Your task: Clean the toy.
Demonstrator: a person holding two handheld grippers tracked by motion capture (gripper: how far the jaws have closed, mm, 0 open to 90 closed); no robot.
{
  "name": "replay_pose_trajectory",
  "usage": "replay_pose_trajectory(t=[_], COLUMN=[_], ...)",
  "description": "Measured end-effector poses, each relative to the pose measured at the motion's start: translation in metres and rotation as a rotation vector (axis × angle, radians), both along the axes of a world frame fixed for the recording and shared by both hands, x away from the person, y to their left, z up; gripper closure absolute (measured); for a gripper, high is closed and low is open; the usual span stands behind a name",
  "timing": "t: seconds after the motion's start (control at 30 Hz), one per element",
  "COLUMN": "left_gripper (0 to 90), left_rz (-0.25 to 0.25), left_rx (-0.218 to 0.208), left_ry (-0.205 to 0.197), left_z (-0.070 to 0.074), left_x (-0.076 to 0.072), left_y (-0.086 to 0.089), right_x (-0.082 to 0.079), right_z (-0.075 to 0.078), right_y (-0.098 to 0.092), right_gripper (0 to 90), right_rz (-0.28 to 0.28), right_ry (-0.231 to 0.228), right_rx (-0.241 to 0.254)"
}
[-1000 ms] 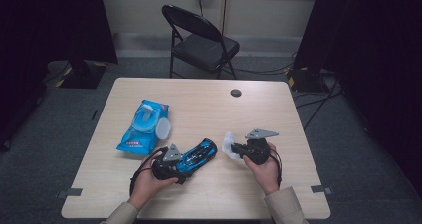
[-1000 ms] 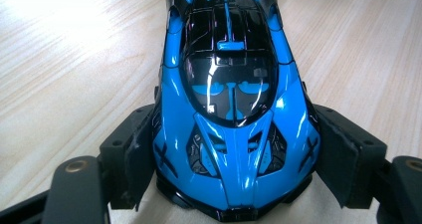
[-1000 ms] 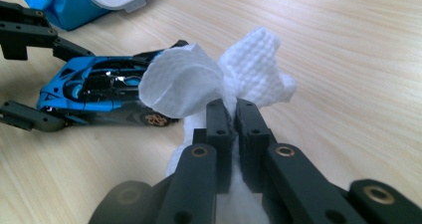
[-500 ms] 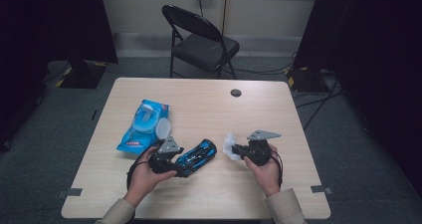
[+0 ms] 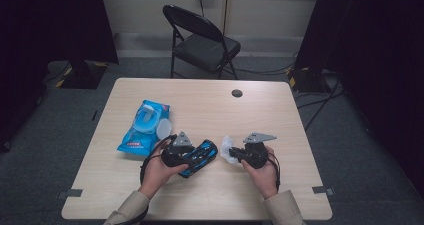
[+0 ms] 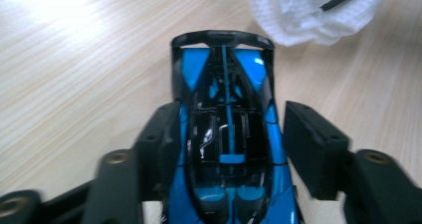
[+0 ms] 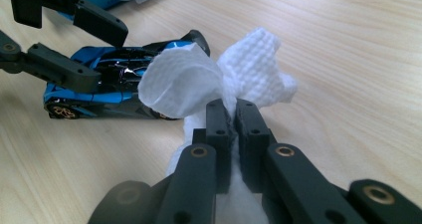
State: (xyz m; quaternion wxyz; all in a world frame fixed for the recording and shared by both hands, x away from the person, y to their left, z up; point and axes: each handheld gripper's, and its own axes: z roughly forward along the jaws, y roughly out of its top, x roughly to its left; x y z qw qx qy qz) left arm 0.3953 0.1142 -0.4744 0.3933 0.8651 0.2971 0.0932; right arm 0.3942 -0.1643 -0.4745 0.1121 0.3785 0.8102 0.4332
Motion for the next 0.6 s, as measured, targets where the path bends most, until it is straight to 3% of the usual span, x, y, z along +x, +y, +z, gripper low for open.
replay_pose_trajectory(t=[0.43,0.6], left_gripper=[46.6,46.5], left_rz=[-0.008,-0.003], left_rx=[0.065,0.050], left_ry=[-0.034,-0.041], left_z=[-0.001,-0.003], left_x=[-0.001,-0.003], left_y=[-0.007,-0.006], right_x=[-0.003,-0.004], right_z=[-0.006,-0.009], right_y=[0.007,0.013], right_gripper=[86.4,86.4], right_rz=[0.011,0.025], right_ry=[0.016,0.023], right_rx=[-0.015,-0.025])
